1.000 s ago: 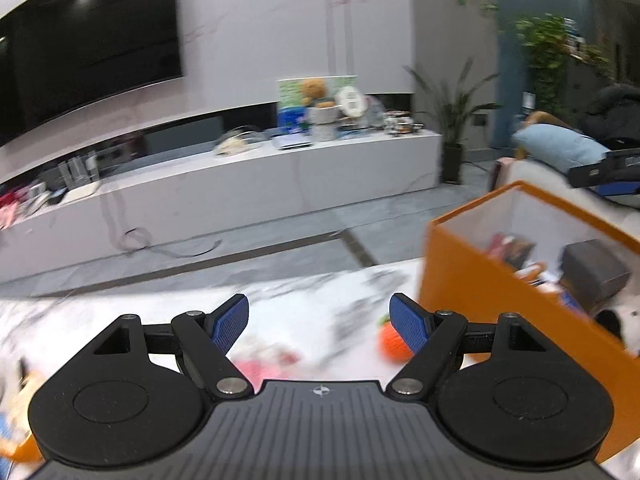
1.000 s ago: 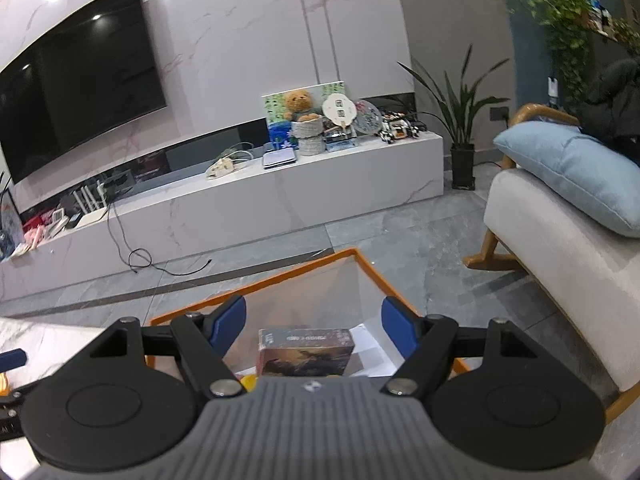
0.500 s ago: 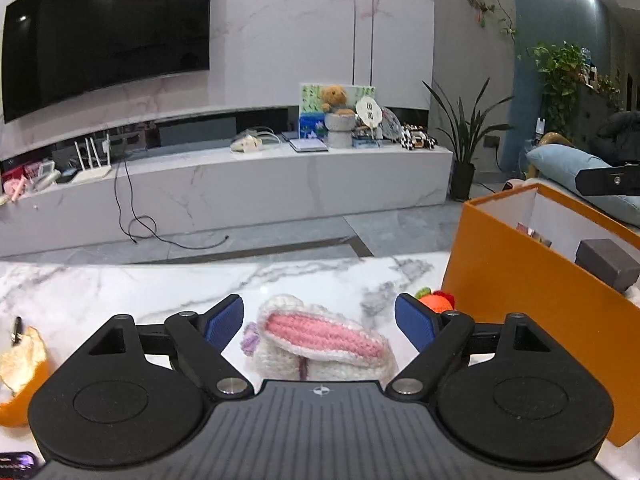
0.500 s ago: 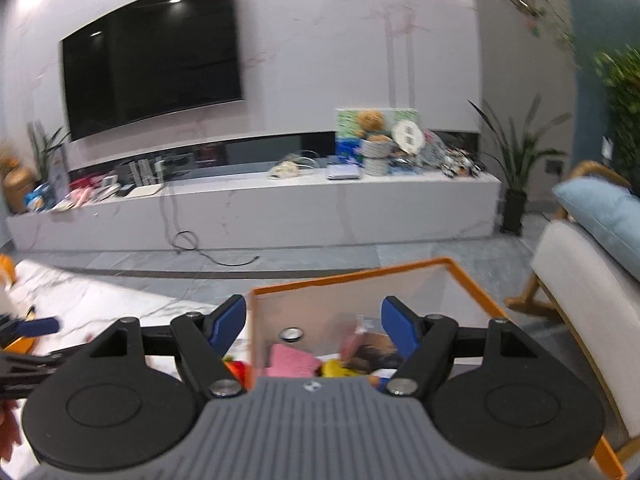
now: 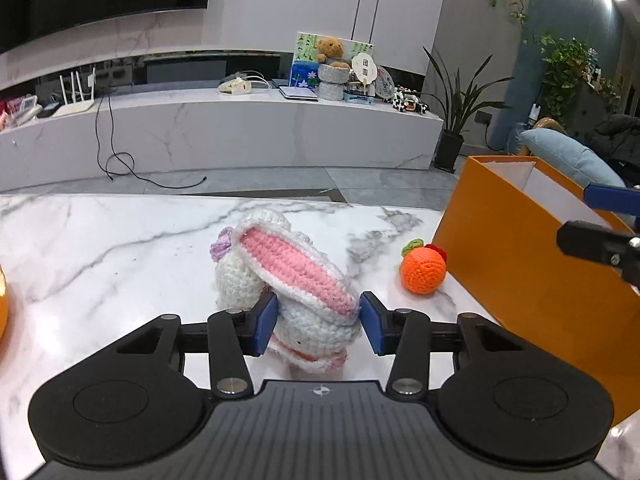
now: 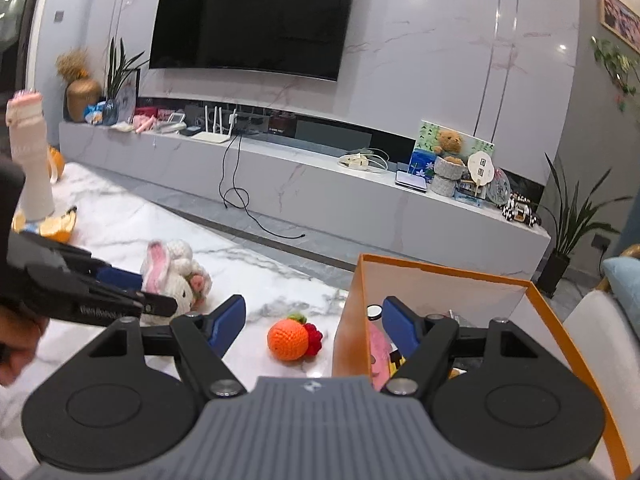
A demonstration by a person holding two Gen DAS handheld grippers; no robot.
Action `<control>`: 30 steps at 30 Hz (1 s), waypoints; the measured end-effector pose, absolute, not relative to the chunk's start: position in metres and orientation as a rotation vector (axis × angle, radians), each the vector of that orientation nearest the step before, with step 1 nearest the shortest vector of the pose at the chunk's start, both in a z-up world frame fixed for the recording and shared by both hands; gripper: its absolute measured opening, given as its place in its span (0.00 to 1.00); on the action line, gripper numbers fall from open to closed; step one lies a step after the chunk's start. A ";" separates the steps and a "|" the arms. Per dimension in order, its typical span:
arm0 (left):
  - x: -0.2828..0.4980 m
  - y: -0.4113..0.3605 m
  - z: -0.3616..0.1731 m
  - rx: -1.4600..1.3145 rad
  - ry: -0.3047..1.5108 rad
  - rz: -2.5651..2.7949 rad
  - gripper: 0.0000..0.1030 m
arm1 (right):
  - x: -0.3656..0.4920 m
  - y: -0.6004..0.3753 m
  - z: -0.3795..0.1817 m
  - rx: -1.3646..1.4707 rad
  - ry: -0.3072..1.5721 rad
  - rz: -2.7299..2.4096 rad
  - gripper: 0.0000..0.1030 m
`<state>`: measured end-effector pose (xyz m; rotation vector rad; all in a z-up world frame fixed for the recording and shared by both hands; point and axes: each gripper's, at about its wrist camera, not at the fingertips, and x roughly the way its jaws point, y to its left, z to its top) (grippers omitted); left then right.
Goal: Organize objects
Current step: 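Move left tool toward crochet bunny while right approaches orange crochet ball, then close right tool on orange crochet ball while left positions around bunny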
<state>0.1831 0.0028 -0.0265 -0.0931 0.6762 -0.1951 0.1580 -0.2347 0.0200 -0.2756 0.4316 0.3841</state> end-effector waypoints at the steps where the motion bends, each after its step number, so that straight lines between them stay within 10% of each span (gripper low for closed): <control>1: 0.182 0.006 -0.025 -0.104 0.681 -0.199 0.49 | 0.158 -0.233 0.020 -0.286 0.435 0.384 0.74; 30: 0.131 0.036 -0.018 -0.143 0.748 -0.279 0.46 | 0.293 -0.104 -0.072 -0.508 0.821 0.013 0.59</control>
